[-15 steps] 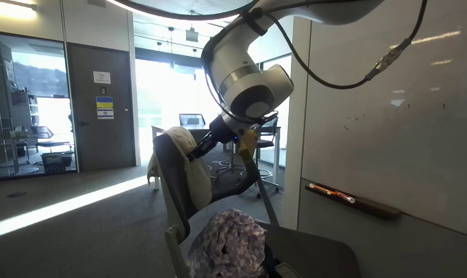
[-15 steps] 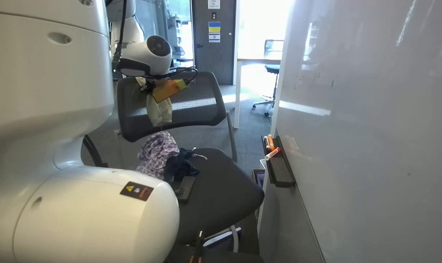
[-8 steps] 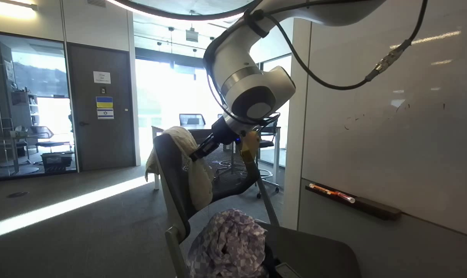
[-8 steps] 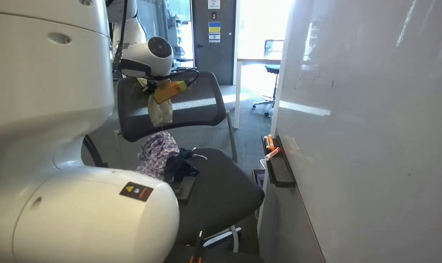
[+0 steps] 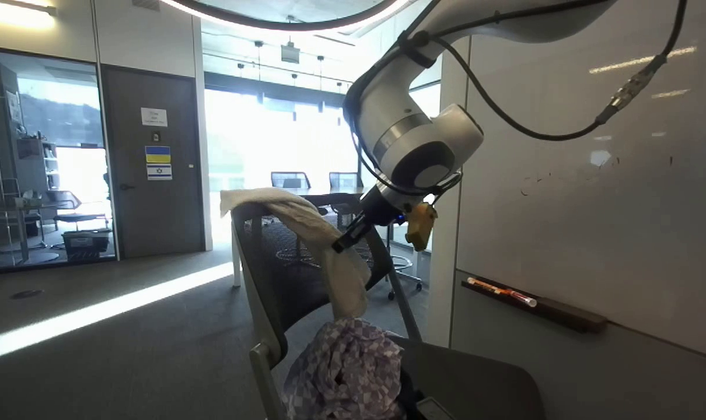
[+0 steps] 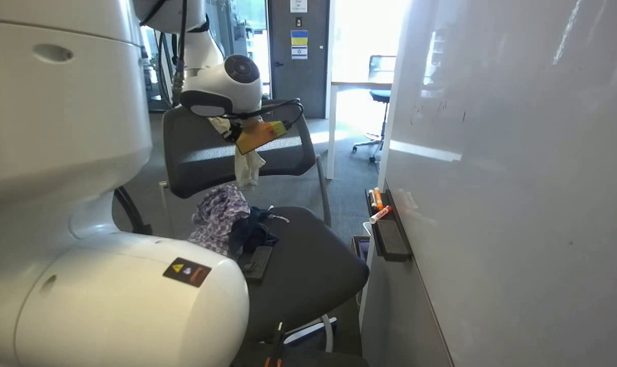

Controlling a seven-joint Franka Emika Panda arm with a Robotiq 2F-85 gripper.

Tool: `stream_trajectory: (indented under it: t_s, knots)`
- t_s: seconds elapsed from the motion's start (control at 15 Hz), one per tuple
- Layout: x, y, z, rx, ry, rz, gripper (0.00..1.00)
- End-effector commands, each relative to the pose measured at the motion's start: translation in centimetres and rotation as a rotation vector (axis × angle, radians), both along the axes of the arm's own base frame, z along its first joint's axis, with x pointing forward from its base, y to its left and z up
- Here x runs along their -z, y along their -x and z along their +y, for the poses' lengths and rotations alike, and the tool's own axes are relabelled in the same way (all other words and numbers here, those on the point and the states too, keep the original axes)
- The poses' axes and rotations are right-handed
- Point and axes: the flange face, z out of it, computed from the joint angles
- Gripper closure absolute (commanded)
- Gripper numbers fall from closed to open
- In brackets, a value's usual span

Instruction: Take the clothing off of the backrest of the chair

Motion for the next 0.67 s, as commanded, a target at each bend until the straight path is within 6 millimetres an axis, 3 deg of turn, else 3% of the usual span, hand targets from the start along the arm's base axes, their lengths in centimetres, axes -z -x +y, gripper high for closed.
stream_trajectory:
  t_s: [0.0, 0.4, 0.6]
  knots:
    - [-0.3, 4.1, -3.2, 0.056, 0.073, 0.043, 0.95]
    - [0.2, 10.2, -7.1, 0.088, 0.208, 0.100, 0.95]
    - [-1.0, 11.1, -6.5, 0.014, 0.233, 0.106, 0.95]
